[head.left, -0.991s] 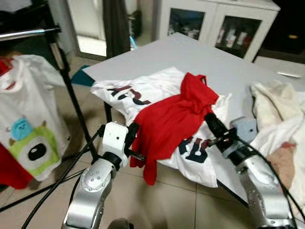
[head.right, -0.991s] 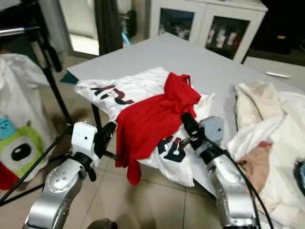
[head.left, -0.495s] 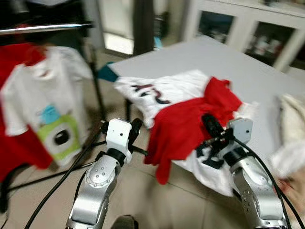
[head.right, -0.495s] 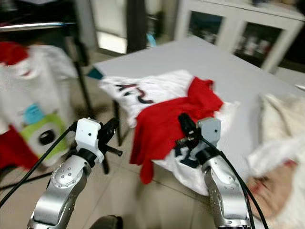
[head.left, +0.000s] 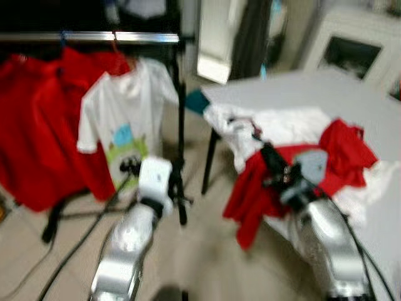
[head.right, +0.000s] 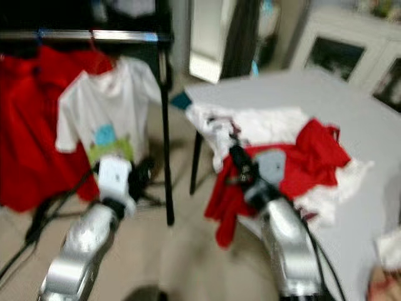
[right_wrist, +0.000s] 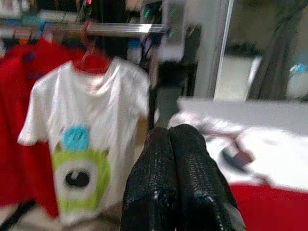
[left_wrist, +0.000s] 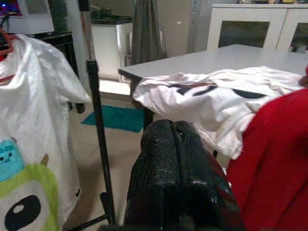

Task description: Hang hanger

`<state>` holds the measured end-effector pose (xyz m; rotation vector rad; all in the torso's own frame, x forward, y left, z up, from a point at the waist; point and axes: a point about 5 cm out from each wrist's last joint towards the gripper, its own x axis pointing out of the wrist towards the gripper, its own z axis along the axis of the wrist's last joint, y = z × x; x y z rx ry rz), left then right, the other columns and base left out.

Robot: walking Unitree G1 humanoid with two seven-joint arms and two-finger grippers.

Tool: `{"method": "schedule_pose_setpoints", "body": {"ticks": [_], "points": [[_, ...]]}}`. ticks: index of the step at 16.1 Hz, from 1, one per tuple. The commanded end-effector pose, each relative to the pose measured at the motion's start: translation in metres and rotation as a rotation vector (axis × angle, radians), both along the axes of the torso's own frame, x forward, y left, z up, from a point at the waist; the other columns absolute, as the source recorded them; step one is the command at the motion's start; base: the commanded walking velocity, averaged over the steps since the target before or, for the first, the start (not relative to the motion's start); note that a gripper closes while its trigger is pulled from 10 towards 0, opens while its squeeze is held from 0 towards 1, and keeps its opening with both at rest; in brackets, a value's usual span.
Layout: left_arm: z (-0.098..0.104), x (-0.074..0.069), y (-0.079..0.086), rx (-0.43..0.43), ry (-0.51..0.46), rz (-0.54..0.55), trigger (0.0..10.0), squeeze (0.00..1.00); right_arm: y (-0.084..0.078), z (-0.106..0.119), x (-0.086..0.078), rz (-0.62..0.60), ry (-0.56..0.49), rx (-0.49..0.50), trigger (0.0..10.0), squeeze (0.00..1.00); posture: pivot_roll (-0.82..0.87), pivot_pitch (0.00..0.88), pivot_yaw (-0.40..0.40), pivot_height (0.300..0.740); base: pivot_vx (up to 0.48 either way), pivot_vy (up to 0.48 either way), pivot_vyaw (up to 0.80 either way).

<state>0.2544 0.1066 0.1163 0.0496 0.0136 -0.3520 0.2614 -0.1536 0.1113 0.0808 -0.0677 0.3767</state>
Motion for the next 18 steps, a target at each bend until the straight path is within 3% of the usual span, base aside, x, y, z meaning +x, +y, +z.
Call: {"method": "schedule_pose_setpoints", "body": {"ticks": [1,11,15,18], "points": [[-0.002,-0.001,-0.003,-0.001,0.008,0.002,10.0,0.0,-0.003,0.004,0.003,-0.01,-0.016,-0.02,10.0,0.0,0.18,0.003,-0.012,0.74,0.0,0.0,0.79],[-0.003,0.0,-0.007,-0.007,0.012,-0.002,10.0,0.0,-0.003,0.002,0.002,-0.023,-0.004,-0.017,10.0,0.0,0.17,0.01,-0.01,0.74,0.0,0.0,0.79],[-0.002,0.001,-0.004,-0.029,0.007,0.022,10.0,0.0,-0.009,0.0,0.006,-0.099,0.018,-0.017,10.0,0.0,0.17,0.011,-0.009,0.74,0.0,0.0,0.0],[-0.001,0.003,0.004,-0.109,0.003,0.106,10.0,0.0,-0.008,0.0,0.008,-0.122,0.02,-0.018,10.0,0.0,0.17,0.011,-0.01,0.74,0.0,0.0,0.0]]}}
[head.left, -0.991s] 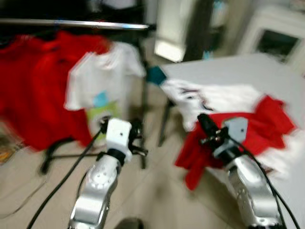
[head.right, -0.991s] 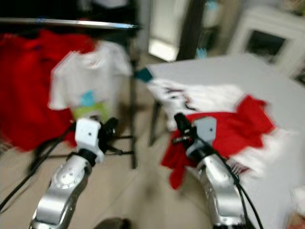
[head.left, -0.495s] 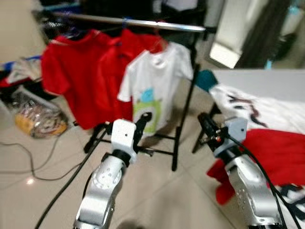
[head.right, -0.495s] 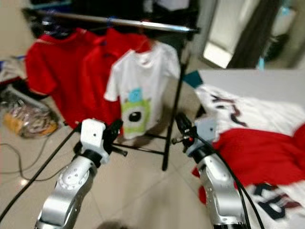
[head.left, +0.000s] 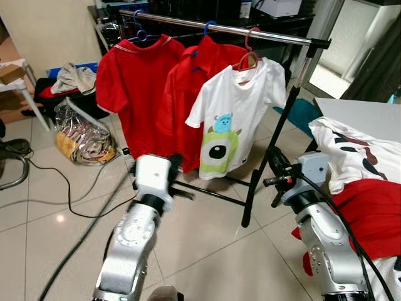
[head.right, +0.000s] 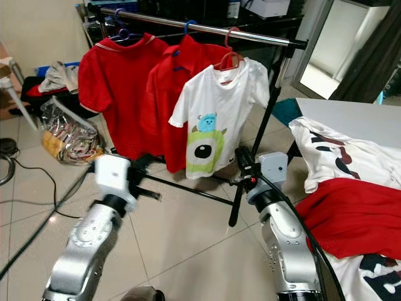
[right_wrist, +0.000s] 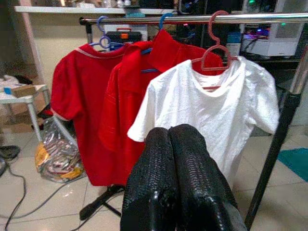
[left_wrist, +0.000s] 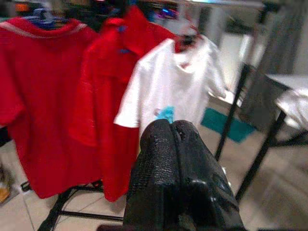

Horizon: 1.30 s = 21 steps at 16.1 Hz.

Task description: Hang hanger

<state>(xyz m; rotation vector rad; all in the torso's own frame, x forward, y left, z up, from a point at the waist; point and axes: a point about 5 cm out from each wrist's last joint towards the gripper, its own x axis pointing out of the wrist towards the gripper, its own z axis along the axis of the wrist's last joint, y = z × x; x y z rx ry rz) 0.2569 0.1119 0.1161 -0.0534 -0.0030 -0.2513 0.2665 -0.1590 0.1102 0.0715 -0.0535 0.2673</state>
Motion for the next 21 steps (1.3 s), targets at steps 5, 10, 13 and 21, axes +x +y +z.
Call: {"method": "schedule_pose_setpoints", "body": {"ticks": [5,10,13,21], "points": [[-0.0066,-0.0001,0.0038,-0.047,0.034,0.059,10.0,0.0,0.0005,0.0018,0.0053,-0.024,0.008,-0.002,10.0,0.0,0.19,0.017,-0.023,0.74,0.0,0.0,0.0],[-0.0065,-0.0011,0.0049,-0.044,0.028,0.073,10.0,0.0,0.0006,0.0021,0.0076,-0.014,0.009,-0.007,10.0,0.0,0.19,0.02,-0.029,0.74,0.111,0.0,0.0],[-0.0063,-0.0012,0.0048,-0.04,0.025,0.076,10.0,0.0,0.003,0.0016,0.0082,-0.005,0.009,-0.009,10.0,0.0,0.19,0.02,-0.029,0.74,0.309,0.0,0.0],[-0.0051,-0.0022,0.007,-0.035,0.022,0.094,10.0,0.0,0.0056,0.0016,0.011,0.003,0.01,-0.005,10.0,0.0,0.21,0.029,-0.029,0.74,0.401,0.09,0.0]]}}
